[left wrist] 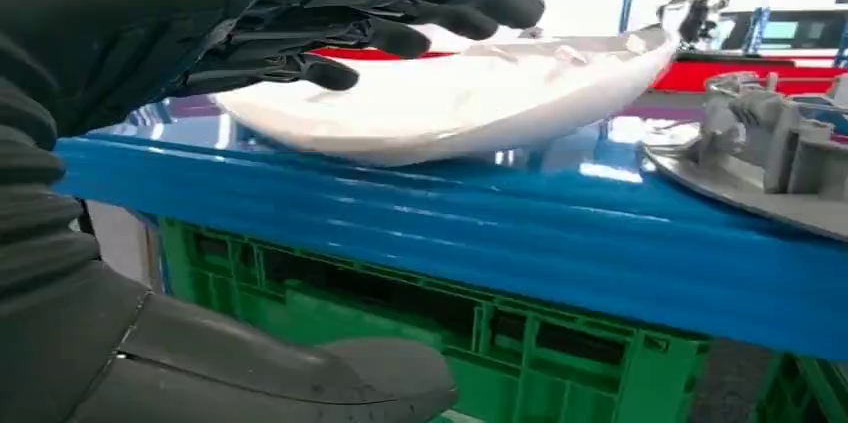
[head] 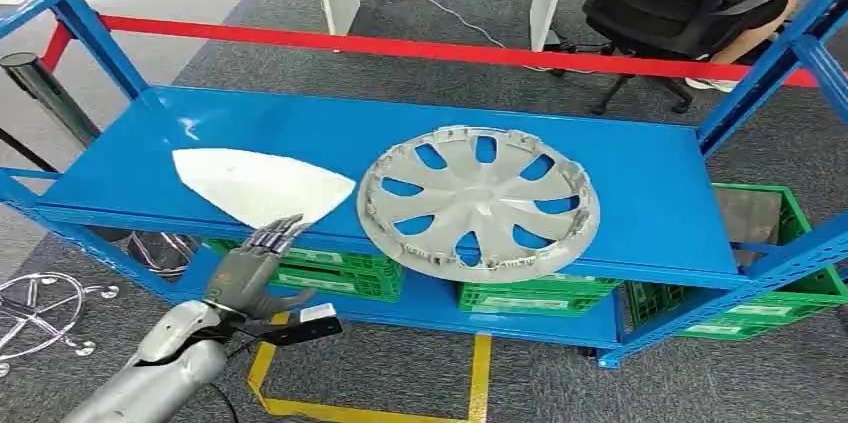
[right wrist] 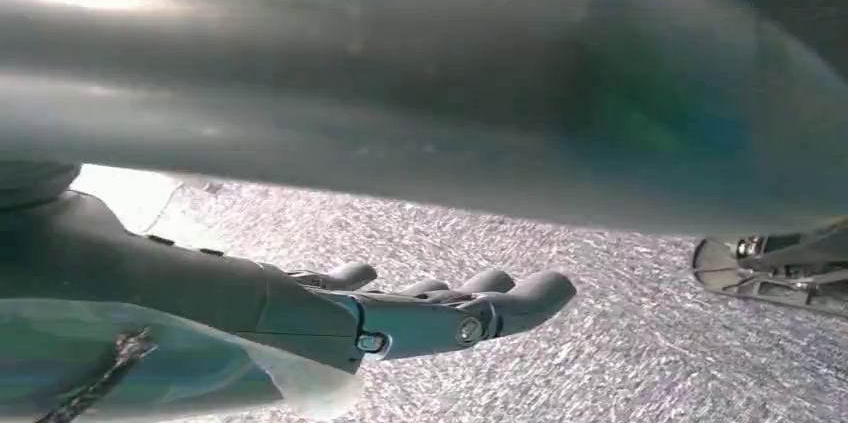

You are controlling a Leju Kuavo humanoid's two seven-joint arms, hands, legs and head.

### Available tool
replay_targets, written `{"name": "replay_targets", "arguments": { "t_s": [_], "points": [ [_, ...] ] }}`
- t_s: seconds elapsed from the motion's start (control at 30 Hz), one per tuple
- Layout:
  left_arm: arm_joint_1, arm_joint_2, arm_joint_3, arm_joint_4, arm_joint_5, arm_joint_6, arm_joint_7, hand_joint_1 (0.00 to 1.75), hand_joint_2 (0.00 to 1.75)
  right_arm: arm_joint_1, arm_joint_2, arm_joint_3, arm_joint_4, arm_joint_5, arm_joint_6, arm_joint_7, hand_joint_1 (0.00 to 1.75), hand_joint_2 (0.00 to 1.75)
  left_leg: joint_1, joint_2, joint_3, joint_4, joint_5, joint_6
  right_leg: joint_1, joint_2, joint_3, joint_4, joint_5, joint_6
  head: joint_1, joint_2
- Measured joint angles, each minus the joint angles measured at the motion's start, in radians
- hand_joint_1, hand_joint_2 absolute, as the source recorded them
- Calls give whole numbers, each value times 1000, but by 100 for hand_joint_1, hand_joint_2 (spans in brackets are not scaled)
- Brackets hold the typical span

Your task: Take the parts from the cabinet and place them on the table.

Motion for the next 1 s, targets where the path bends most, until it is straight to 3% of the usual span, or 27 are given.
{"name": "replay_targets", "arguments": {
  "t_s": [1.0],
  "points": [
    [0,84,-25,2,-21,57,17,0,175,4,-11,0,9,0,1,-9,0,0,0,0,0,0,0,0,0,0,0,0,0,0,0,0]
  ]
}}
